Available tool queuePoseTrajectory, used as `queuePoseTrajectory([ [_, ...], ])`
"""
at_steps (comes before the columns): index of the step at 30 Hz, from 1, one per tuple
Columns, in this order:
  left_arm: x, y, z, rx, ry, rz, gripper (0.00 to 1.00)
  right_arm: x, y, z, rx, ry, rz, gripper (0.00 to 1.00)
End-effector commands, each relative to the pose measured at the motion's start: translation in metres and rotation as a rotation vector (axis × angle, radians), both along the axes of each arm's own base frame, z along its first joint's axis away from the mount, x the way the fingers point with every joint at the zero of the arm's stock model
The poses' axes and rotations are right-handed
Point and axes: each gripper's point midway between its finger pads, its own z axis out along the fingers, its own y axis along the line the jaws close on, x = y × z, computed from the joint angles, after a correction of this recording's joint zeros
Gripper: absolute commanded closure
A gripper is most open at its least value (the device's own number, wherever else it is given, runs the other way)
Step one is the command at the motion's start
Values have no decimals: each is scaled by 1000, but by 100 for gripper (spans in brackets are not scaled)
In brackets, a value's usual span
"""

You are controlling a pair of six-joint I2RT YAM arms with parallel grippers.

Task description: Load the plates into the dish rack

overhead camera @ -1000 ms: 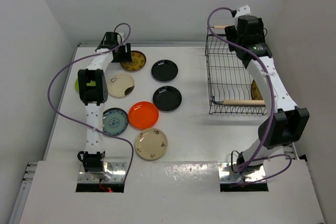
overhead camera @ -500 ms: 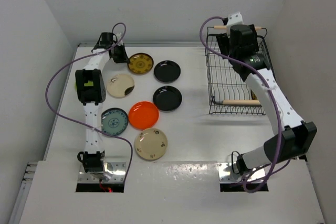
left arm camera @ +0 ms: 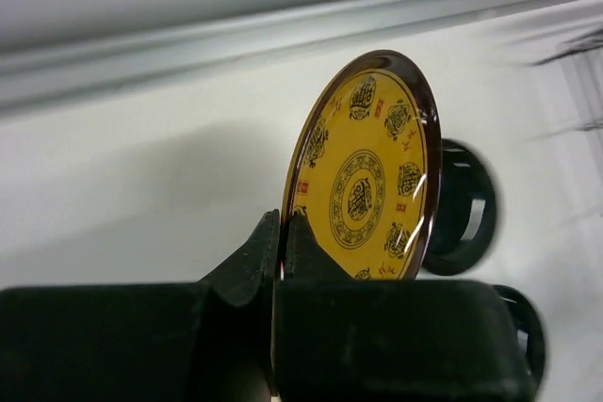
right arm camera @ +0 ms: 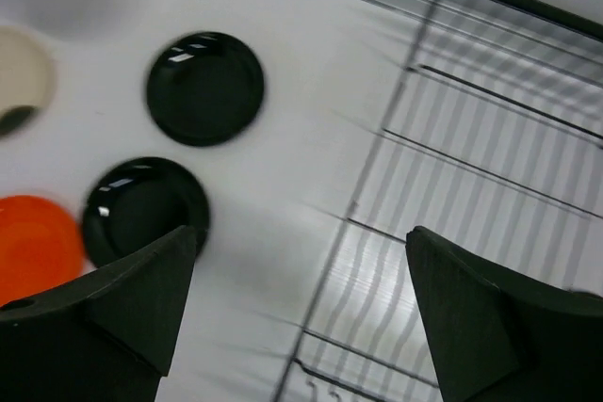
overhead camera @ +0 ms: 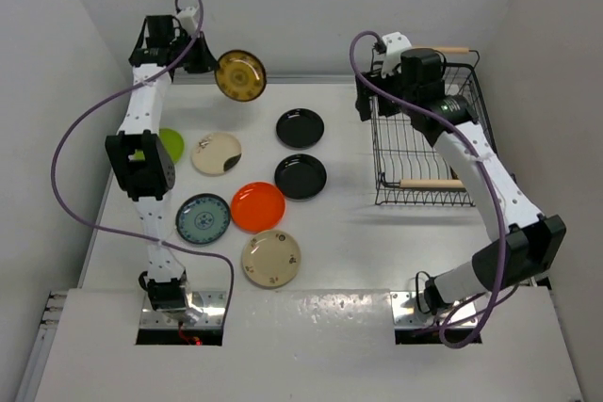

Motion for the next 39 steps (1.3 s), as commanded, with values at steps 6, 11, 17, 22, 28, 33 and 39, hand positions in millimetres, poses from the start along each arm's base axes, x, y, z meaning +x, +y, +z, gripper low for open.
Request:
queuePoseTrajectory([
  [6, -98, -142, 83, -103, -80, -517, 100, 42, 98, 33, 535, 13, 221, 13],
  [11, -127, -178, 92, -172, -86, -679, 100, 53, 124, 6, 607, 95, 264, 18],
  [17, -148, -196, 105, -238, -106, -801, 100, 53, 133, -31, 604, 146, 260, 41],
  [22, -134, -189, 97, -180, -102, -724, 100, 47, 134, -30, 622, 149, 265, 100],
  [28, -64, -101, 65, 225, -91, -216, 7, 50, 79, -1, 393, -21, 90, 100],
  [33, -47, -33, 59, 486, -88, -13, 0, 43, -27, 33, 14, -133, -196, 100],
  [39, -47, -9, 23, 633, -9, 15, 0, 17, -159, 44, -379, -100, -519, 100],
])
